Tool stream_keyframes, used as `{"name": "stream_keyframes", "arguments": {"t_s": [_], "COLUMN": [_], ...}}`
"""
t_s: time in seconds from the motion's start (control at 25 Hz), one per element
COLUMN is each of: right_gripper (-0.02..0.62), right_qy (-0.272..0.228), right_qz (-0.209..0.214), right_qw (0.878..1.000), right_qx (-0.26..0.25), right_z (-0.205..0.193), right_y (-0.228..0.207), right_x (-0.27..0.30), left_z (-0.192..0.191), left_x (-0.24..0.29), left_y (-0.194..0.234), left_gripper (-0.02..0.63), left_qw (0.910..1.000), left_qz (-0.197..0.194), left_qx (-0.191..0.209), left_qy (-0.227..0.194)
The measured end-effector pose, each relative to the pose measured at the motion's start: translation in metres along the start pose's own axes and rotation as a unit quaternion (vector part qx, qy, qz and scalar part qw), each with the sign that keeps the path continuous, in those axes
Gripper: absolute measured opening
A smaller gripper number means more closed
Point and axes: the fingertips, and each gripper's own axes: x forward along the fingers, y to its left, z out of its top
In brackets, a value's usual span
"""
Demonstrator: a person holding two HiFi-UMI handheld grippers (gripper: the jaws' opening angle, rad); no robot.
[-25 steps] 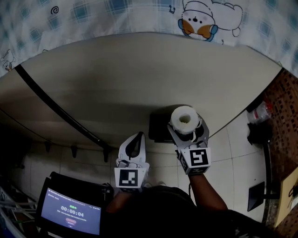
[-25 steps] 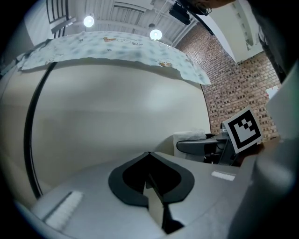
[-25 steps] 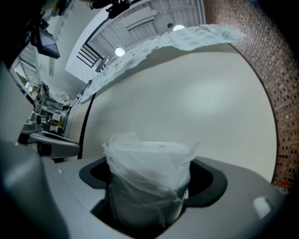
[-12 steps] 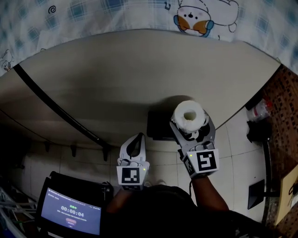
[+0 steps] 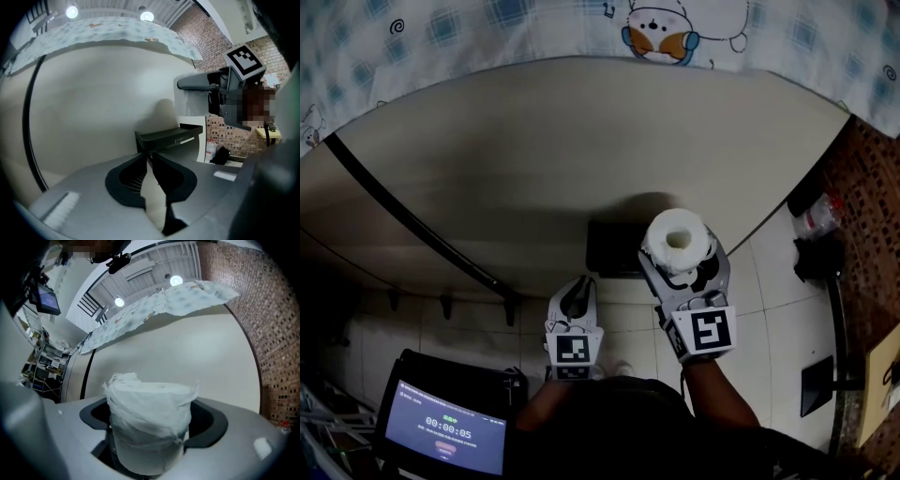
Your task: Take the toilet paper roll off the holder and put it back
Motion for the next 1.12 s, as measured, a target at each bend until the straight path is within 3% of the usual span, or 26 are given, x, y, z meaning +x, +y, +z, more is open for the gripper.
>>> {"name": "stream_keyframes", "arguments": {"t_s": [0.2,0.68,1.12], "right_gripper": [0.456,0.456,0.456], "right_qy": [-0.006,0.0,0.009], "right_qz": [-0.005,-0.015,-0.016], "right_qw": [1.0,1.0,1.0], "right_qx": [-0.005,-0.007,-0.008], "right_z": [0.004,0.006,0.001], "right_y": [-0.004,-0.016,-0.022], "right_x": [-0.01,-0.026,-0.029], "left_z": [-0.021,-0.049,-0.052], "left_x": [0.012,0.038,0.037], "left_y": [-0.011,-0.03,-0.035], "left_gripper": [0.078,0.118,0.081], "left_qw": [0.9997,0.9954,0.994], "left_qz": [-0.006,-0.078,-0.089], "left_qx": [0.004,0.027,0.034], "left_qy": [0.022,0.049,0.055]}}
